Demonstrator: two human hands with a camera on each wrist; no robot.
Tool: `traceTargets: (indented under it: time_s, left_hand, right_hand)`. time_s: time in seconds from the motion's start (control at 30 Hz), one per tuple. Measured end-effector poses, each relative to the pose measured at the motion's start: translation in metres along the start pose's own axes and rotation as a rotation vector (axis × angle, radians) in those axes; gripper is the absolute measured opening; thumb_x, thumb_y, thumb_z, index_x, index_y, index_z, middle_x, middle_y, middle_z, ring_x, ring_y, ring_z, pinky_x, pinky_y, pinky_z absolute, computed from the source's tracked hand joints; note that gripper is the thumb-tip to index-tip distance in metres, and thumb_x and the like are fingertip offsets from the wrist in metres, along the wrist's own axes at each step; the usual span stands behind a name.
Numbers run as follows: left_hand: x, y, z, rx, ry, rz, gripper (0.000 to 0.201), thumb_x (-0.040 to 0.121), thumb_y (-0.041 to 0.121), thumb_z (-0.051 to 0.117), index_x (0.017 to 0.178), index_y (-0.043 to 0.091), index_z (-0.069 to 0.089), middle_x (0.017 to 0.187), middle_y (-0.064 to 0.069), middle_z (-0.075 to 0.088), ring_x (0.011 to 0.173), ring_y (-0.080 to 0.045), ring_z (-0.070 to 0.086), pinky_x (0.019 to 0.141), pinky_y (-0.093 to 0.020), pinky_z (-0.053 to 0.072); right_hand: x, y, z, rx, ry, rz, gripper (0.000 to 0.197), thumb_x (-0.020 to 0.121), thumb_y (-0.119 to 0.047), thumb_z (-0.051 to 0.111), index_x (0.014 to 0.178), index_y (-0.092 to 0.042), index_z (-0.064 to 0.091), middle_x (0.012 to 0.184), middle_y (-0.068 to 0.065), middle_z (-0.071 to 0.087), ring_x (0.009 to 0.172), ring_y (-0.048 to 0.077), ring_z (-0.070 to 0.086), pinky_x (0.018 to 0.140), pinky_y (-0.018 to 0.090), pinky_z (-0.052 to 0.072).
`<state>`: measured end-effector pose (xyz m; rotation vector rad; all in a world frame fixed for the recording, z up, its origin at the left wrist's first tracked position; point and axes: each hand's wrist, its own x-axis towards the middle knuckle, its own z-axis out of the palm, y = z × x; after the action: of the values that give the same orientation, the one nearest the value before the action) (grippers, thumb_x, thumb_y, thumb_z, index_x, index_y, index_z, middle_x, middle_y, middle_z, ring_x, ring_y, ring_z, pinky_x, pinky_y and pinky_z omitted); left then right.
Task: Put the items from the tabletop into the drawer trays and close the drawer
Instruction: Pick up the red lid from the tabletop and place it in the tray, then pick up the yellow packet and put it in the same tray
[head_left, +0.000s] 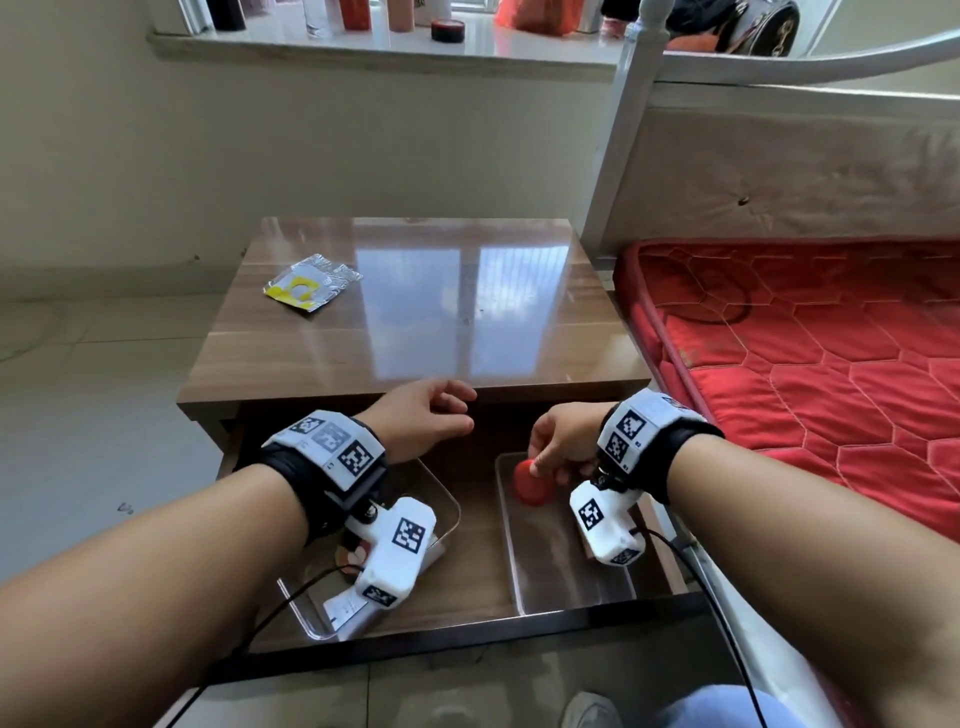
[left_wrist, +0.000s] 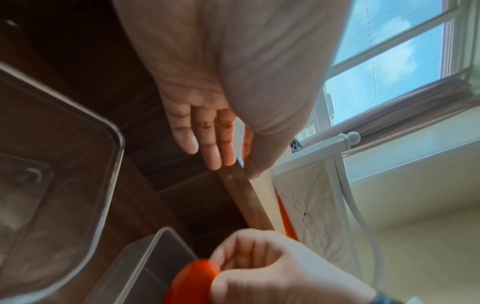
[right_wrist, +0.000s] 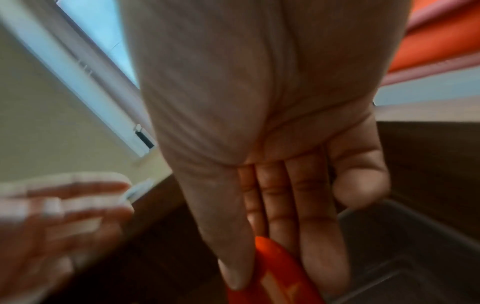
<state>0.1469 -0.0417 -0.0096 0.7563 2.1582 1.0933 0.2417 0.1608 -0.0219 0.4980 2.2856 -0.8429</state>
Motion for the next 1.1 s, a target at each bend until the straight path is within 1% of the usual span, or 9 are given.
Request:
traceTargets:
  time_s: [0.17,0.27,0.33,0.43,0.63,0.73,0.83,0.97,1.1]
  left_hand:
    - [0.014,0.003,-0.035,-0.049,0.273,0.058,0.016,0.087,0.011,0.063,0.102,0.018,0.064,0.086,0.002,0.062,0.076,-0.011,0.055,0.063,-0.012,0.045]
    - [0.022,-0.007,-0.064,0.038,0.412,0.009,0.017,0.087,0.017,0.062,0.103,0.015,0.066,0.092,-0.003,0.063,0.079,-0.018,0.058,0.063,-0.015,0.046]
    - [0.027,-0.018,-0.081,0.100,0.483,-0.090,0.023,0.082,0.030,0.060,0.103,0.022,0.066,0.108,-0.007,0.064,0.097,-0.026,0.060,0.081,-0.024,0.052]
    - [0.031,-0.029,-0.099,0.300,0.535,-0.258,0.038,0.084,0.039,0.056,0.120,0.028,0.058,0.140,-0.010,0.042,0.132,-0.034,0.034,0.113,-0.039,0.030]
    - [0.044,-0.046,-0.120,0.570,0.461,-0.275,0.069,0.087,0.046,0.054,0.148,0.026,0.028,0.160,-0.005,0.016,0.148,-0.028,0.003,0.122,-0.038,0.007]
    - [0.050,-0.048,-0.123,0.650,0.423,-0.288,0.073,0.090,0.052,0.046,0.152,0.027,0.016,0.163,0.007,0.007,0.151,-0.023,-0.004,0.120,-0.047,0.008]
    - [0.053,-0.050,-0.125,0.697,0.375,-0.317,0.073,0.091,0.059,0.035,0.153,0.027,0.011,0.163,0.010,0.003,0.151,-0.022,-0.005,0.118,-0.054,0.010]
    - [0.053,-0.052,-0.124,0.740,0.282,-0.352,0.075,0.089,0.067,0.025,0.151,0.025,0.019,0.163,0.007,0.007,0.151,-0.021,-0.003,0.117,-0.058,0.010]
    - [0.043,-0.049,-0.116,0.804,0.281,-0.246,0.068,0.088,0.065,0.032,0.144,0.026,0.035,0.159,0.006,0.025,0.149,-0.018,0.012,0.115,-0.058,0.017]
  right_hand:
    - [0.010,-0.006,0.005,-0.345,-0.038,0.051,0.014,0.080,-0.023,0.075,0.090,-0.015,0.070,0.035,-0.016,0.057,0.031,-0.005,0.053,0.044,0.016,0.046]
    - [0.033,-0.001,0.015,-0.486,-0.131,0.108,0.022,0.073,-0.035,0.078,0.083,-0.017,0.070,0.058,-0.007,0.070,0.057,0.006,0.067,0.064,0.024,0.055]
    - [0.047,0.006,0.019,-0.689,-0.151,0.097,0.042,0.060,-0.053,0.079,0.087,-0.022,0.072,0.079,-0.003,0.075,0.076,0.020,0.072,0.078,0.038,0.060]
    - [0.053,0.010,0.017,-0.854,-0.190,0.073,0.050,0.059,-0.057,0.072,0.099,-0.027,0.069,0.096,0.000,0.075,0.087,0.026,0.071,0.077,0.034,0.054]
    - [0.059,0.016,0.032,-0.849,-0.259,0.114,0.048,0.076,-0.051,0.064,0.112,-0.020,0.068,0.109,0.002,0.071,0.100,0.024,0.067,0.090,0.034,0.052]
    - [0.062,0.022,0.034,-0.736,-0.270,0.137,0.045,0.075,-0.055,0.067,0.106,-0.022,0.071,0.105,-0.002,0.074,0.097,0.022,0.069,0.092,0.039,0.054]
    - [0.057,0.010,0.026,-0.502,-0.197,0.156,0.045,0.076,-0.036,0.074,0.116,-0.016,0.069,0.118,0.007,0.070,0.111,0.028,0.064,0.093,0.034,0.051]
    - [0.058,0.005,0.016,-0.301,-0.184,0.092,0.060,0.047,-0.055,0.073,0.098,-0.024,0.075,0.098,0.004,0.078,0.095,0.024,0.073,0.091,0.044,0.057]
    - [0.045,-0.005,0.010,-0.182,-0.199,0.034,0.025,0.077,-0.034,0.074,0.094,-0.017,0.074,0.064,-0.007,0.072,0.059,0.003,0.067,0.067,0.024,0.057]
